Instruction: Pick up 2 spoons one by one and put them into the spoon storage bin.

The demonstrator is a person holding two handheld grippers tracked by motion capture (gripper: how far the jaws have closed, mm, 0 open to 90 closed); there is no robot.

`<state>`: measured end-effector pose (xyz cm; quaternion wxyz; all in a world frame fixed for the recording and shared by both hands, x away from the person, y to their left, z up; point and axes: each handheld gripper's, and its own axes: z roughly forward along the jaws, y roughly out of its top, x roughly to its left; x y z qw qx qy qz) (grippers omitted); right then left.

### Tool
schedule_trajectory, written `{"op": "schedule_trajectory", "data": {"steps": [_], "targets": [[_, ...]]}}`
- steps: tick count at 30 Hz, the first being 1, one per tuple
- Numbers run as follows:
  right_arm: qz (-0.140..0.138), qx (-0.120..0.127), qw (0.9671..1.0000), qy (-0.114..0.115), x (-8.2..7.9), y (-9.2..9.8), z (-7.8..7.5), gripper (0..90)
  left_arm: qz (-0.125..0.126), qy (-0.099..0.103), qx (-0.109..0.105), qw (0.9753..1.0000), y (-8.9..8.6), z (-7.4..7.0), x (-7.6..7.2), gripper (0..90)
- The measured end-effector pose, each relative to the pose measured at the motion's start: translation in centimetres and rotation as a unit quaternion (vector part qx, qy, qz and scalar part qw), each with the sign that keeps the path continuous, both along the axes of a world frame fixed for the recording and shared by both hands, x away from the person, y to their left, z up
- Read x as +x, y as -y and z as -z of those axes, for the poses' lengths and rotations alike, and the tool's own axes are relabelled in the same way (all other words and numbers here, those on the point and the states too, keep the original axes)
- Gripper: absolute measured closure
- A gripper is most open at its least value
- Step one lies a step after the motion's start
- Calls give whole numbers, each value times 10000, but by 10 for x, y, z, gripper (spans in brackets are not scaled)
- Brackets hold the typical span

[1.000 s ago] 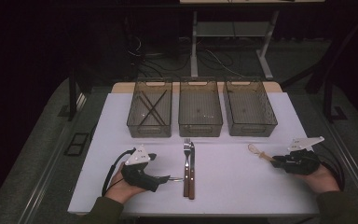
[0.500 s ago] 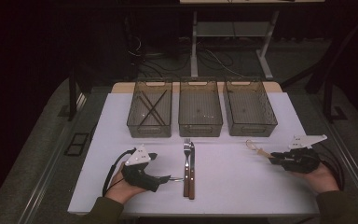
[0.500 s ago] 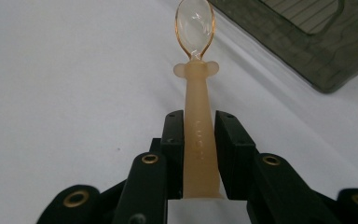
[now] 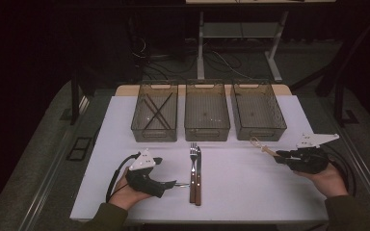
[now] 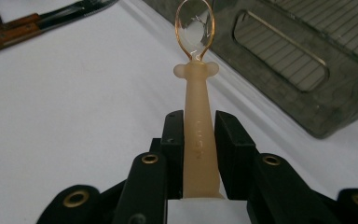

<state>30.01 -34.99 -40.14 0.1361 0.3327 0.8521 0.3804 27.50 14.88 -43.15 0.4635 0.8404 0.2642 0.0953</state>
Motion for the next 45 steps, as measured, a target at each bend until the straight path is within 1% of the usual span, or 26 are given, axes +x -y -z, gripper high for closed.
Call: {"op": "schedule_trajectory", "data": {"steps": [3, 6, 12, 15, 18, 22, 28, 34, 37, 38, 40, 42, 45], "targets": [[-32, 65, 9999, 71, 0, -6, -6, 740, -19, -10, -10, 10000, 0, 0, 0, 48], [-83, 35, 9999, 106, 2, -12, -9, 740, -27, -20, -27, 10000, 0, 0, 1, 47], [-104, 78, 9998, 159, 9, -20, -13, 740, -22, -16, -35, 10000, -1, 0, 1, 43], [-120, 125, 9998, 131, 11, -25, -15, 740, -24, -1, -36, 10000, -1, 0, 0, 33], [-156, 106, 9997, 154, 14, -32, -17, 740, -72, -9, -67, 10000, -1, 0, 1, 11], [-212, 125, 9996, 166, 20, -42, -19, 740, -93, -22, -8, 10000, -1, 0, 1, 0], [-218, 107, 9995, 186, 28, -57, -21, 740, -102, -19, -34, 9999, -1, 0, 1, 0], [-198, 192, 9994, 221, 36, -68, -26, 740, -85, 0, -29, 10000, -2, 0, 1, 0], [-193, 157, 9994, 240, 40, -74, -29, 740, -70, 6, -22, 10000, -2, 0, 1, 0], [-184, 217, 9993, 246, 41, -76, -30, 740, -70, 9, -26, 10000, -1, 0, 1, 0], [-187, 205, 9992, 278, 44, -81, -34, 740, -96, 6, -32, 9999, -1, 0, 1, 0], [-191, 245, 9990, 306, 48, -87, -37, 740, -98, 17, -67, 9999, -2, -1, 0, 0], [-189, 95, 9993, 323, 55, -98, -41, 740, -76, 17, -55, 10000, -2, -1, 0, 0]]}}
